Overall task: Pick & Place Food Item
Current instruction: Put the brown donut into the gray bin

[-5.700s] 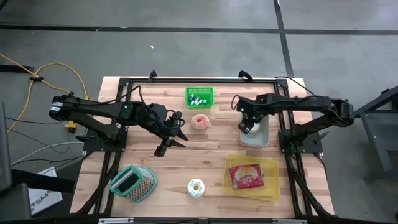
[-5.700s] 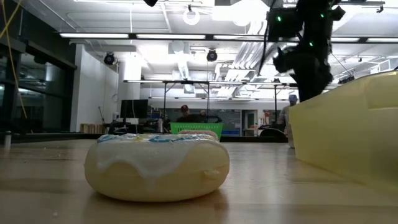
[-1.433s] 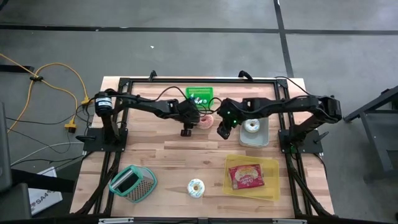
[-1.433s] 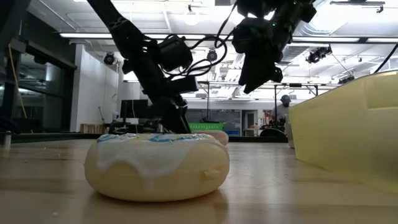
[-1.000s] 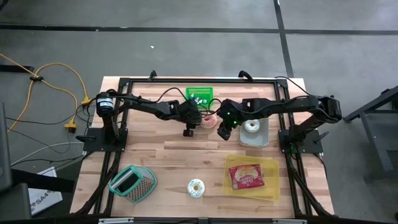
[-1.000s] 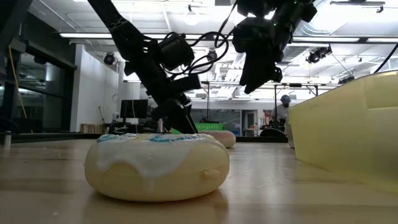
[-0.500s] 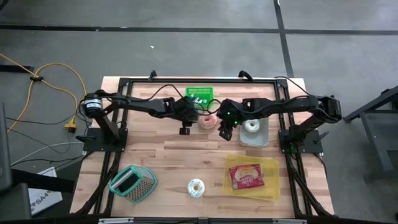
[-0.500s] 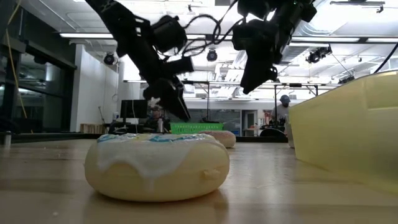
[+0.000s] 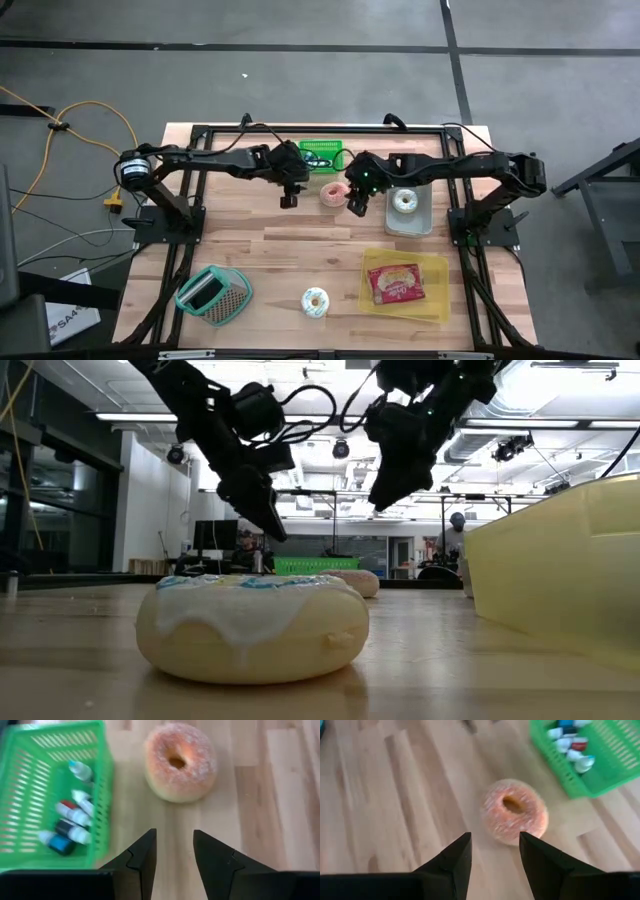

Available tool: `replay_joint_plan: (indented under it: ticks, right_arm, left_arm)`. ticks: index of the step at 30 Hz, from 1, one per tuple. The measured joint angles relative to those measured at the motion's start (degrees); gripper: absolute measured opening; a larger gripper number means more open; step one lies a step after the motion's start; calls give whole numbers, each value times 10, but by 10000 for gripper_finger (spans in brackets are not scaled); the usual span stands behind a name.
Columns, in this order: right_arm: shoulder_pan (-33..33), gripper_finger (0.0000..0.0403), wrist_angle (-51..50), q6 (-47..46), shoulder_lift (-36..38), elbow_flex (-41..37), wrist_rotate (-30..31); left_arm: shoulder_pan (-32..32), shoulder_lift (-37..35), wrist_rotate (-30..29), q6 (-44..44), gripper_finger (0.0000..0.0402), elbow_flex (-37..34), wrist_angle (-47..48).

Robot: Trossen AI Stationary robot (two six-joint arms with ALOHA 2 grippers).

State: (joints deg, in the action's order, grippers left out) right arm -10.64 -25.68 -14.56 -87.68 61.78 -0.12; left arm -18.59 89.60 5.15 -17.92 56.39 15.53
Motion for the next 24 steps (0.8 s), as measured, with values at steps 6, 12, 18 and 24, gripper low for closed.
replay_joint_plan:
  ticks: [6,12,18,24]
  right_arm:
    - [-29,151,10,8,0,0,-38]
    - [-29,151,11,69,-8,0,-58]
    - [-26,151,30,130,-35,0,-58]
    - [-18,151,73,179,-86,0,-76]
  left_arm:
    - [4,0,3,4,122,-1,18]
    - [-9,-13,-1,13,122,-1,17]
    - [-32,-45,5,38,122,-1,16]
    - [-38,-80,6,58,122,-1,24]
